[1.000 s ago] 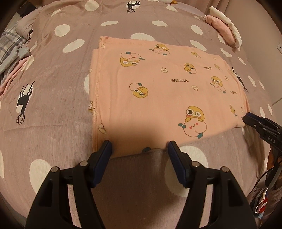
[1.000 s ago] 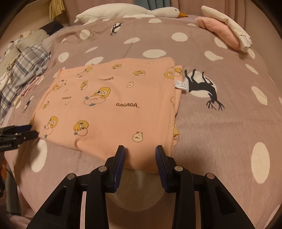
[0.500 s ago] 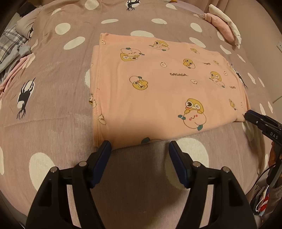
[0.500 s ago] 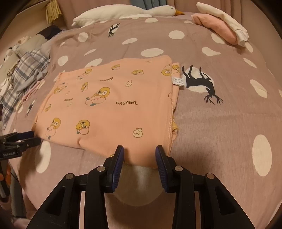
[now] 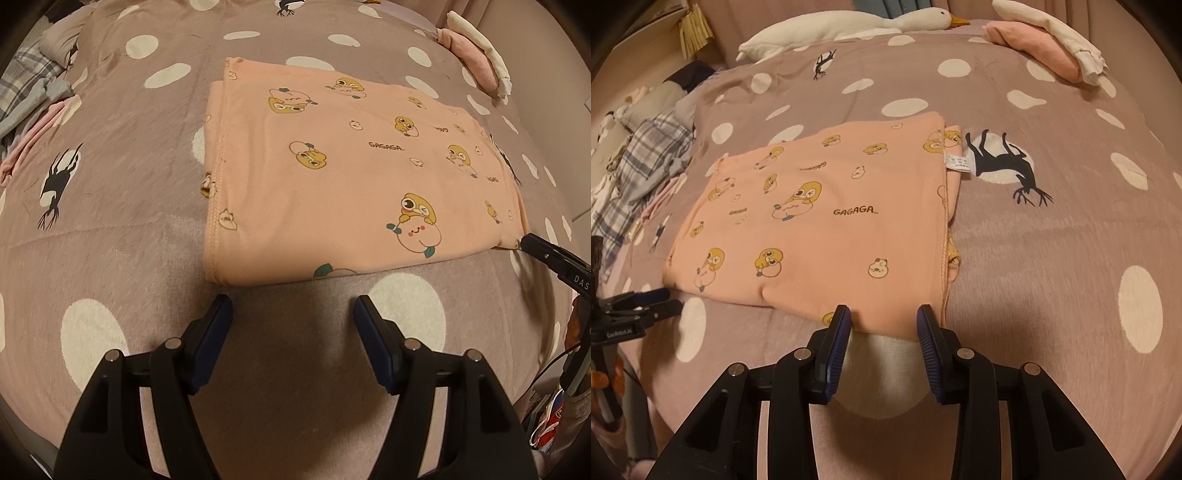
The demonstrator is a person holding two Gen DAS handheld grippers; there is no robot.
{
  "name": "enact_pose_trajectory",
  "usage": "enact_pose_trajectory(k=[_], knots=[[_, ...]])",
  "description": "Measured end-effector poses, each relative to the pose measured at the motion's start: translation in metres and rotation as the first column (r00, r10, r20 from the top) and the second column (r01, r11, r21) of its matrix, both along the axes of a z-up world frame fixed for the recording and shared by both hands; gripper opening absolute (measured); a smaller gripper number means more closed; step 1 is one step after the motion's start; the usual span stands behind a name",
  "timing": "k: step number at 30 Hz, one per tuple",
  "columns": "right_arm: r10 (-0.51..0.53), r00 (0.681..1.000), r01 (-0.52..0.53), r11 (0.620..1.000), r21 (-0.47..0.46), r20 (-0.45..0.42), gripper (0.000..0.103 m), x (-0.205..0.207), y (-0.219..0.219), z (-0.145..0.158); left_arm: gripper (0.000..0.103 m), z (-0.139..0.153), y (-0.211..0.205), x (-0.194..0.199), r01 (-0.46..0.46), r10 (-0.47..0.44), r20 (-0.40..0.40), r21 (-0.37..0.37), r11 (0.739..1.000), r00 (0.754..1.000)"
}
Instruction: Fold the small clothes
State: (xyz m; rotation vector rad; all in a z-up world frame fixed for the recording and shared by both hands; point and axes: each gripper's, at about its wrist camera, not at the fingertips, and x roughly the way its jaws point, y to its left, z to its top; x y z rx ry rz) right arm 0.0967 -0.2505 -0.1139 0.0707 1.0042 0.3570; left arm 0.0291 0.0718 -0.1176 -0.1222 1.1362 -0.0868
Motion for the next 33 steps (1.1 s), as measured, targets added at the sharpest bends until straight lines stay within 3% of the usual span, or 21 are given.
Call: enact_pose_trajectory(k=[4,6,8,10,11,14,22,27,30,33], knots=[[-0.010,1.000,0.010,1.000,0.028,-0.001,0.039,-0.004,-0.005,0.004,0.068,0.003,0.009,-0.003,-0.023,0.022,-0.011,-0.064,0.998,1.000],[-0.021,1.000,0.020,0.999,0.047,0.012,0.048,-0.008,-0.010,0.008,0.069,0.004,0.021,-0.004,-0.050,0.046,-0.027,-0.161,0.986,0.999],[-0.037,0.999,0.035,0.996,0.078,0.025,0.052,-0.012,-0.015,0.012,0.075,0.004,0.032,-0.004,-0.071,0.062,-0.041,-0.278,0.958,0.997],[-0.047,0.999,0.043,0.992,0.118,0.026,0.052,-0.012,-0.019,0.014,0.078,0.001,0.048,-0.003,-0.106,0.088,-0.061,-0.412,0.905,0.994],[-0.050,0.998,0.046,0.990,0.133,0.026,0.052,-0.011,-0.020,0.015,0.078,-0.003,0.059,-0.002,-0.138,0.112,-0.082,-0.502,0.854,0.990],[-0.053,0.998,0.048,0.985,0.165,0.027,0.052,-0.011,-0.020,0.016,0.078,-0.011,0.077,-0.002,-0.189,0.152,-0.114,-0.629,0.754,0.982],[-0.014,0.999,0.007,0.985,0.174,0.039,0.052,-0.010,-0.004,0.020,0.078,-0.015,0.094,0.023,-0.224,0.199,-0.118,-0.699,0.679,0.973],[0.008,0.999,-0.015,0.984,0.180,0.037,0.052,-0.007,0.005,0.019,0.078,-0.016,0.095,0.053,-0.211,0.195,-0.107,-0.719,0.663,0.975],[0.024,0.999,-0.030,0.984,0.174,0.037,0.052,-0.006,0.011,0.018,0.083,-0.016,0.096,0.070,-0.201,0.185,-0.103,-0.726,0.658,0.977],[0.040,0.999,-0.045,0.984,0.172,0.036,0.052,-0.003,0.018,0.017,0.088,-0.013,0.091,0.087,-0.182,0.171,-0.089,-0.721,0.669,0.981]])
